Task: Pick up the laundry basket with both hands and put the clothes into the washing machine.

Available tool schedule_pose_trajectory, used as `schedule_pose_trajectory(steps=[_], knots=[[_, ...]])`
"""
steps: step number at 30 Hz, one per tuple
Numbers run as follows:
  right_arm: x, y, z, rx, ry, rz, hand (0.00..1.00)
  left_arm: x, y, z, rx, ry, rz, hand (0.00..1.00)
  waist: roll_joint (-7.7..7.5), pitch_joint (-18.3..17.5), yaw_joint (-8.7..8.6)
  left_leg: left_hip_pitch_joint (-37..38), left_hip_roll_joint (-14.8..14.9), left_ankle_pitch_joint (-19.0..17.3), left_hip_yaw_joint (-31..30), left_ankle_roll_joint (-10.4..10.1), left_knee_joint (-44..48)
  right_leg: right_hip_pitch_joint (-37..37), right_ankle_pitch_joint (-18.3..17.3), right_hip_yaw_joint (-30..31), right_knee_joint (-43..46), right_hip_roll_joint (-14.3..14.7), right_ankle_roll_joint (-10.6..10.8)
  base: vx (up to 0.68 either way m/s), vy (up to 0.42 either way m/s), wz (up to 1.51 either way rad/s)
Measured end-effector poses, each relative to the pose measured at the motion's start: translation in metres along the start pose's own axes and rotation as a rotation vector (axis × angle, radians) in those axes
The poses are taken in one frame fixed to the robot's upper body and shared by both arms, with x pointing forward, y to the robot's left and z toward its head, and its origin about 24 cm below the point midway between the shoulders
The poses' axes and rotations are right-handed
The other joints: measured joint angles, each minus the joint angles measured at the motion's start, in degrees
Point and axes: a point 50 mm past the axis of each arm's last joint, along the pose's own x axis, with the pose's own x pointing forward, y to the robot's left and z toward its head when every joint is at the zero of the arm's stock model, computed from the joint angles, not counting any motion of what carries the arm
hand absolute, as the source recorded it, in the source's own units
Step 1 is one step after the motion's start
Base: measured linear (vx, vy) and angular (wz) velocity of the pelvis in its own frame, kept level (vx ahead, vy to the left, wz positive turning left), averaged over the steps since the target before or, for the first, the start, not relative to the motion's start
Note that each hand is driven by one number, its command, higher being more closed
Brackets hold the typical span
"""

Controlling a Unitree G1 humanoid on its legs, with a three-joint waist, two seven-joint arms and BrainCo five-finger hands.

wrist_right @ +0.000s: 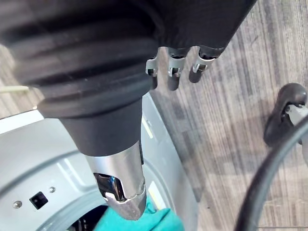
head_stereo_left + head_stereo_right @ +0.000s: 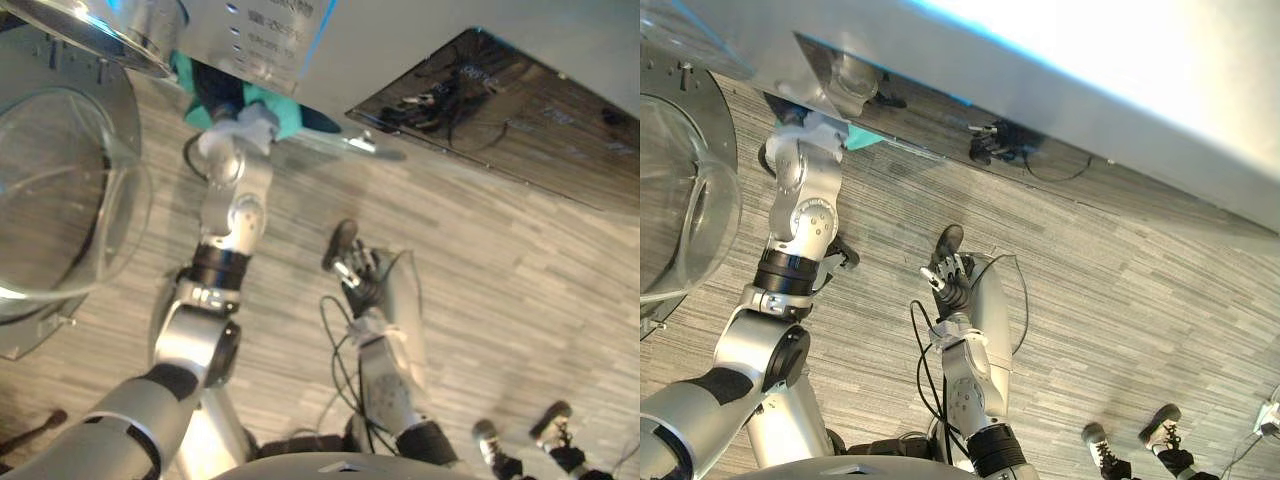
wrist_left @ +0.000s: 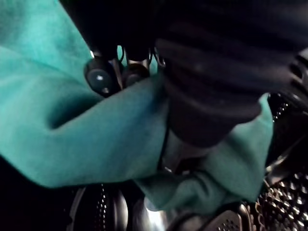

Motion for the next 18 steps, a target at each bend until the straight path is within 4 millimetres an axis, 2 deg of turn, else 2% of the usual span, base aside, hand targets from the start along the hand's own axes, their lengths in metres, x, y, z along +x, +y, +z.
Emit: schedule_pose_trajectory(steps=[1,2,3,4,6,7,9,10,12,13,14,15,16,17,18], knots=[[0.0,0.0,0.002,0.019,-0.007,-0.001,0.0,0.008,-0.025,0.011,-0.034,-0.028,-0.065,1.0,-0.02,0.01,-0.22,-0.14,0.39,0.04,0.39,0.05,-0.05,-0.31,0.57,-0.02,-0.59,0.34,-0.15,-0.04,-0.039,-0.2],[0.0,0.0,0.002,0.021,-0.007,0.001,0.0,0.013,-0.036,0.016,-0.042,-0.039,-0.094,1.0,-0.02,0.01,-0.33,-0.15,0.57,0.05,0.51,0.08,-0.05,-0.34,0.77,-0.01,-0.79,0.54,-0.15,-0.04,-0.038,-0.23],[0.0,0.001,0.002,0.022,-0.007,0.008,0.0,0.021,-0.045,0.02,-0.034,-0.045,-0.124,1.0,-0.03,0.01,-0.38,-0.17,0.87,0.05,0.67,0.08,-0.14,-0.38,1.2,0.06,-1.39,1.0,-0.13,-0.03,-0.026,-0.22],[0.0,0.001,0.002,0.024,-0.01,0.01,0.0,0.029,-0.039,0.025,0.009,-0.055,-0.132,1.0,-0.09,0.04,-0.37,-0.19,1.18,0.3,1.29,0.36,-0.7,-0.67,2.01,0.09,-2.39,1.51,-0.25,-0.04,-0.026,-0.25],[0.001,0.004,0.007,0.029,-0.031,0.025,0.0,0.041,-0.055,0.04,-0.039,-0.064,-0.142,1.0,-0.26,0.13,-0.34,-1.12,1.14,1.09,1.87,0.78,-1.87,-1.77,3.51,0.02,-3.98,1.97,-0.34,-0.04,-0.007,-0.18],[0.002,0.005,0.009,0.032,-0.04,0.036,0.0,0.048,-0.071,0.05,-0.041,-0.07,-0.177,1.0,-0.55,0.31,-0.58,-1.95,1.13,1.45,2.03,1.08,-2.26,-2.34,4.33,-0.36,-4.77,2.07,-0.43,-0.04,0.025,-0.11],[0.002,0.006,0.014,0.046,-0.061,0.042,0.0,0.05,-0.08,0.057,-0.032,-0.074,-0.209,1.0,-0.66,0.37,-1.01,-3.0,1.12,1.67,2.02,1.48,-2.32,-3.07,5.12,-0.69,-5.01,2.03,-0.38,-0.02,0.036,-0.05],[0.002,0.004,0.019,0.062,-0.078,0.037,0.0,0.05,-0.083,0.058,0.005,-0.08,-0.226,0.0,-0.68,0.38,-0.99,-3.16,1.11,1.67,2.02,1.49,-2.19,-3.16,5.44,-0.73,-5.12,1.99,-0.38,-0.01,0.041,-0.02],[0.0,0.001,0.023,0.069,-0.097,0.03,0.0,0.05,-0.084,0.061,0.154,-0.135,-0.262,0.0,-0.68,0.38,-0.86,-3.22,1.06,1.67,2.05,1.49,-2.3,-3.09,5.83,-0.76,-5.61,2.03,-0.34,-0.01,0.037,-0.03],[0.0,-0.001,0.027,0.068,-0.114,0.039,0.0,0.052,-0.089,0.064,0.392,-0.217,-0.313,0.0,-0.69,0.38,-0.74,-3.26,1.06,1.67,2.06,1.49,-2.33,-3.04,6.04,-0.79,-5.71,2.05,-0.28,0.0,0.0,0.0],[-0.001,-0.002,0.029,0.067,-0.123,0.044,0.0,0.053,-0.093,0.065,0.506,-0.251,-0.341,0.0,-0.69,0.38,-0.66,-3.26,1.06,1.67,2.05,1.5,-2.32,-2.97,6.06,-0.79,-5.75,2.05,-0.26,0.0,0.0,0.0],[-0.001,-0.004,0.033,0.068,-0.14,0.049,0.0,0.053,-0.101,0.066,0.825,-0.362,-0.403,0.0,-0.69,0.37,-0.63,-3.25,1.06,1.66,2.02,1.5,-2.25,-2.85,6.11,-0.82,-6.0,2.04,-0.21,0.0,0.0,0.0],[-0.002,-0.005,0.035,0.075,-0.152,0.055,0.0,0.053,-0.104,0.065,1.057,-0.442,-0.446,0.0,-0.7,0.37,-0.63,-3.25,1.06,1.66,1.94,1.51,-2.22,-2.7,6.13,-0.85,-6.14,2.06,-0.18,-0.04,0.032,0.0],[-0.004,-0.007,0.037,0.094,-0.165,0.064,0.0,0.052,-0.101,0.059,1.403,-0.554,-0.508,0.0,-0.7,0.37,-0.72,-3.23,1.07,1.65,1.91,1.51,-2.25,-2.55,6.21,-0.9,-6.44,2.13,-0.12,-0.04,0.027,-0.02],[-0.004,-0.008,0.038,0.107,-0.17,0.073,0.0,0.052,-0.098,0.056,1.573,-0.618,-0.529,0.0,-0.7,0.37,-0.78,-3.23,1.07,1.65,1.91,1.52,-2.27,-2.5,6.27,-0.91,-6.58,2.16,-0.06,0.0,0.0,0.0]])
